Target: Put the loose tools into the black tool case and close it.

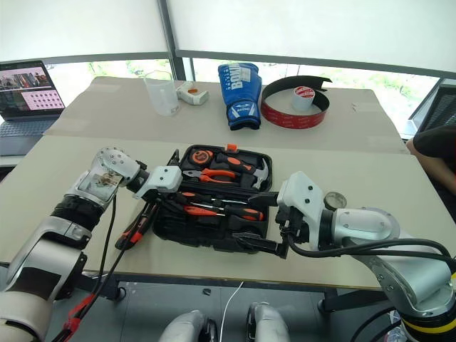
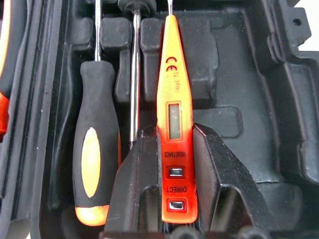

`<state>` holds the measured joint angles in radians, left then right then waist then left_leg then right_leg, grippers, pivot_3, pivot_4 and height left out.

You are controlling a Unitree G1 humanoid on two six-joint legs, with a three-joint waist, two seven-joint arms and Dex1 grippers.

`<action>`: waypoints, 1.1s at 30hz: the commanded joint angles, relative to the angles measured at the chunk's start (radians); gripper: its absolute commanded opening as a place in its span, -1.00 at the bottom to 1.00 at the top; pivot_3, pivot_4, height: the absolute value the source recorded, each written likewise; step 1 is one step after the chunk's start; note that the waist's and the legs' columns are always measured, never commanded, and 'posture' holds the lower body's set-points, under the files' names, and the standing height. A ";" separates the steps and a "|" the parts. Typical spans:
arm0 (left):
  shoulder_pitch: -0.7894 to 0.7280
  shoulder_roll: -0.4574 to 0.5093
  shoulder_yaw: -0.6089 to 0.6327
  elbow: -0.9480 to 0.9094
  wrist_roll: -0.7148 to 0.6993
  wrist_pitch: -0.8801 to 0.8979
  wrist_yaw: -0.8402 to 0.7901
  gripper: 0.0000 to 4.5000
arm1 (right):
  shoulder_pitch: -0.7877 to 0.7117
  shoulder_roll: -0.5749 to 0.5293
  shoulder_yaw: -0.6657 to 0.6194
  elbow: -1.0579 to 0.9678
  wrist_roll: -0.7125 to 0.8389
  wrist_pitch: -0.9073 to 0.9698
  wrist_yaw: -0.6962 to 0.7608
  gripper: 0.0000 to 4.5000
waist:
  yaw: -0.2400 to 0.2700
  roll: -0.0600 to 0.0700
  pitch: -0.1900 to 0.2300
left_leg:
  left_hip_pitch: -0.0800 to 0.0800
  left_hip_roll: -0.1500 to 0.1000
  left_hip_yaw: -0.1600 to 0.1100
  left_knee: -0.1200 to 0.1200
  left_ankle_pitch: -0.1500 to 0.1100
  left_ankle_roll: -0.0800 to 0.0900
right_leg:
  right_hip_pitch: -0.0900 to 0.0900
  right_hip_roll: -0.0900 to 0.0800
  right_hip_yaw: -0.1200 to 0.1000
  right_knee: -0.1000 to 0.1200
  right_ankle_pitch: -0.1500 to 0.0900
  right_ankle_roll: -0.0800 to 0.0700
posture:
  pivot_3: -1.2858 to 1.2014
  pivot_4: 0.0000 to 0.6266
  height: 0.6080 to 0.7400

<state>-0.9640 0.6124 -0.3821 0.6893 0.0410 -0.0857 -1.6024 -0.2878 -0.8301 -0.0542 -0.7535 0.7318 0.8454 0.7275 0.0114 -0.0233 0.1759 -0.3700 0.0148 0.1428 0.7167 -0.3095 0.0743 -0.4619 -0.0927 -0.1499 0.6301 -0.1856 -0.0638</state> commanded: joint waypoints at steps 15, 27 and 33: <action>-0.016 0.086 -0.047 0.004 0.006 -0.033 -0.012 -0.81 | -0.026 0.009 -0.004 0.014 0.004 -0.027 0.003 1.00 | -0.008 0.000 0.000 | 0.001 0.000 0.000 0.000 0.000 0.000 | 0.000 0.000 0.001 0.001 0.000 0.000 | 0.03 -0.52 0.80; -0.028 0.114 0.021 -0.085 -0.155 0.140 -0.012 -0.11 | -0.020 0.001 -0.008 0.011 0.009 -0.021 0.017 1.00 | -0.006 0.000 0.000 | 0.000 0.000 0.000 0.000 0.000 0.000 | 0.000 0.000 0.000 0.001 0.000 0.000 | 0.03 -0.52 0.80; -0.006 0.070 0.093 -0.104 -0.205 0.235 -0.009 -0.60 | -0.022 -0.006 -0.014 0.012 0.011 -0.016 0.021 1.00 | 0.000 0.000 0.000 | 0.000 0.000 0.000 0.002 0.000 0.000 | 0.000 0.000 0.000 0.001 0.000 0.000 | 0.03 -0.52 0.80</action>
<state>-0.9751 0.6947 -0.3233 0.6115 -0.1380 0.1221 -1.6110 -0.3026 -0.8260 -0.0450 -0.7227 0.7303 0.8412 0.7440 0.0118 -0.0236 0.1758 -0.3703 0.0149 0.1427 0.7190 -0.3097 0.0748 -0.4617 -0.0927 -0.1495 0.6309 -0.1856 -0.0635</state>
